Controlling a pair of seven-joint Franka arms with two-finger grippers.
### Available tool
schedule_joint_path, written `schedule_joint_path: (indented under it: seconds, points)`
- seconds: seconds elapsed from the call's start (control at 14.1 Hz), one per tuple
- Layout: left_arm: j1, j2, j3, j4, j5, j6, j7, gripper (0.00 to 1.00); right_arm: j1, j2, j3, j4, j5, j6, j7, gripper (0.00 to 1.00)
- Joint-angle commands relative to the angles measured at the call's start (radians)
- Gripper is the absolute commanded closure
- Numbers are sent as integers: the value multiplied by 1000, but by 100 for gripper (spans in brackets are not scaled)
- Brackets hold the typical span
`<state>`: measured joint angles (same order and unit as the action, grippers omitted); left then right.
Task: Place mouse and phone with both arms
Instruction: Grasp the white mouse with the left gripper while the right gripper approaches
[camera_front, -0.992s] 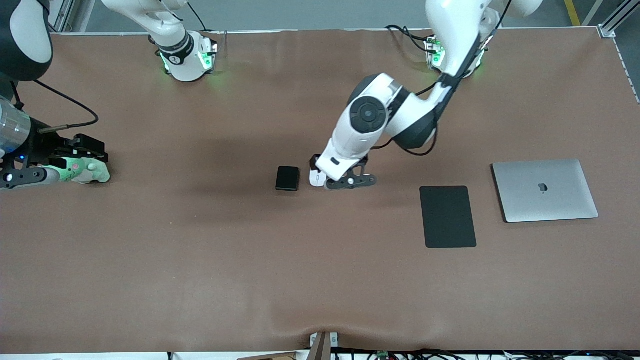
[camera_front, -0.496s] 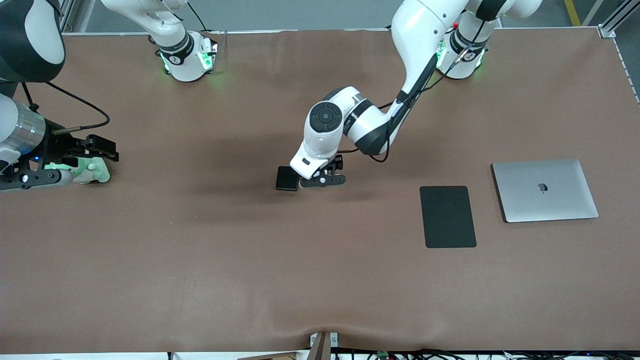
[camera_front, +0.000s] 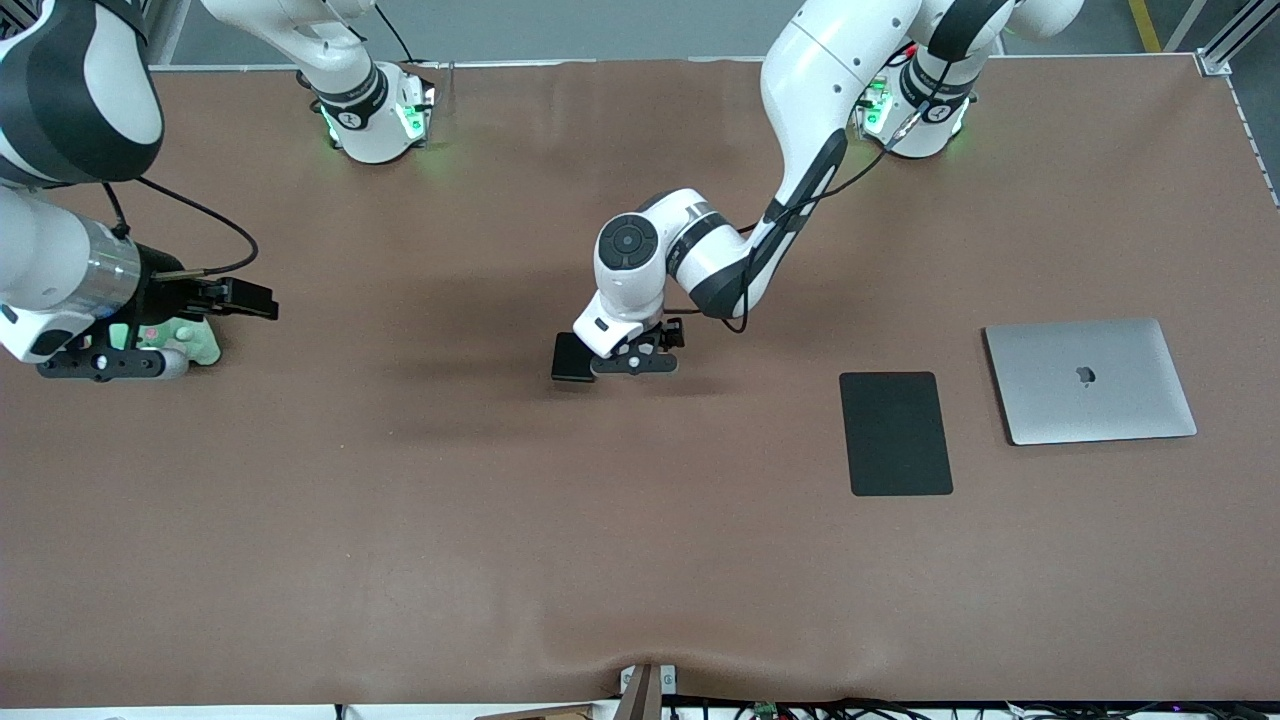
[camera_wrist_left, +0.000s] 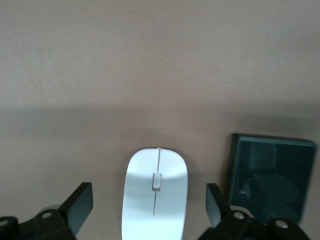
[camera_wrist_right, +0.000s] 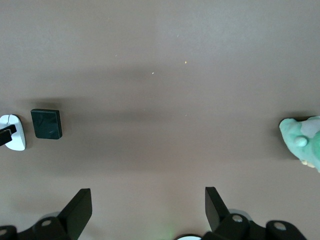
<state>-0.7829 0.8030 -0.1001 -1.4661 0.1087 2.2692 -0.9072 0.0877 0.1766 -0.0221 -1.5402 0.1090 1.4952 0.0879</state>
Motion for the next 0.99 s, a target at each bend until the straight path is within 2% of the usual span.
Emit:
schedule_joint_path:
  seconds: [0.0,0.5,0.92]
  points:
    - [-13,36,10,26,40,9,-2,0,-8,-11,-5,-29,69,-7,23,0]
    - [-18,58,8,23,43,38,5,0,41,-12,-4,-96,78,28,32,0]
    - [-32,56,0,13,45,36,2,0,118,-12,-4,-136,89,51,179,0]
